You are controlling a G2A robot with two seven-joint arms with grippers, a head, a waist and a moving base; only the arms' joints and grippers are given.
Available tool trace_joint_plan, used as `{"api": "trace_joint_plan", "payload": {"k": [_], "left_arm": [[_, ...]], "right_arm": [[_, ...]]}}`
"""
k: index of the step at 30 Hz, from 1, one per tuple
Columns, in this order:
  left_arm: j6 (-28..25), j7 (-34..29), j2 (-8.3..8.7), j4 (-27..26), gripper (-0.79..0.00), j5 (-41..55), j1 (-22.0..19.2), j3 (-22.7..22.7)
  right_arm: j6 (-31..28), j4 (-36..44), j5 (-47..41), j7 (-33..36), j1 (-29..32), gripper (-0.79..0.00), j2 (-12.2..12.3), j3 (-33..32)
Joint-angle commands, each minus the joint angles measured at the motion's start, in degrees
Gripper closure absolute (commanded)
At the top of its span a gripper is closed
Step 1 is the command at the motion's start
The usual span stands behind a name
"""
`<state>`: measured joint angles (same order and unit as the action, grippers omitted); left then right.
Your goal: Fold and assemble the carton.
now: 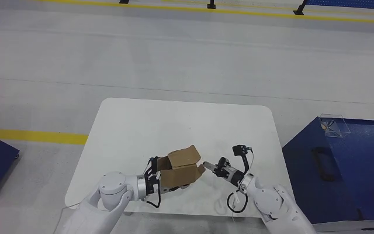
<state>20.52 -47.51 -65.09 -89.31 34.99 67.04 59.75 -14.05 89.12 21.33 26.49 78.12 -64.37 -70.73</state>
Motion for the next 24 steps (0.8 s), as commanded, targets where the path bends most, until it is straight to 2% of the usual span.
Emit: {"api": "trace_joint_plan", "payload": {"k": [1,4,7,15,24], "left_arm": [[0.0,0.1,-0.02,0.0,0.0,0.1,-0.1,0.0],[0.1,0.4,-0.08,0.0,0.0,0.2,-0.2,-0.2],[0.3,0.7,-0.15,0.1,0.0,0.3,-0.4,-0.4],[0.5,1.1,-0.46,0.6,0.0,0.4,-1.1,-1.5],[0.5,1.2,-0.58,0.7,0.0,0.5,-1.3,-1.9]], "right_arm": [[0.7,-0.5,0.6,0.4,-0.4,-0.785,-0.1,0.6],[0.9,-1.2,-0.4,2.2,-0.8,-0.785,-0.3,1.8],[-1.2,-0.8,-3.4,4.1,-0.8,-0.785,-0.5,2.8],[-5.0,-0.3,-11.7,5.6,-1.0,-0.785,-0.5,1.2],[-4.6,0.9,-11.6,6.4,-1.7,-0.785,-0.4,1.0]]}}
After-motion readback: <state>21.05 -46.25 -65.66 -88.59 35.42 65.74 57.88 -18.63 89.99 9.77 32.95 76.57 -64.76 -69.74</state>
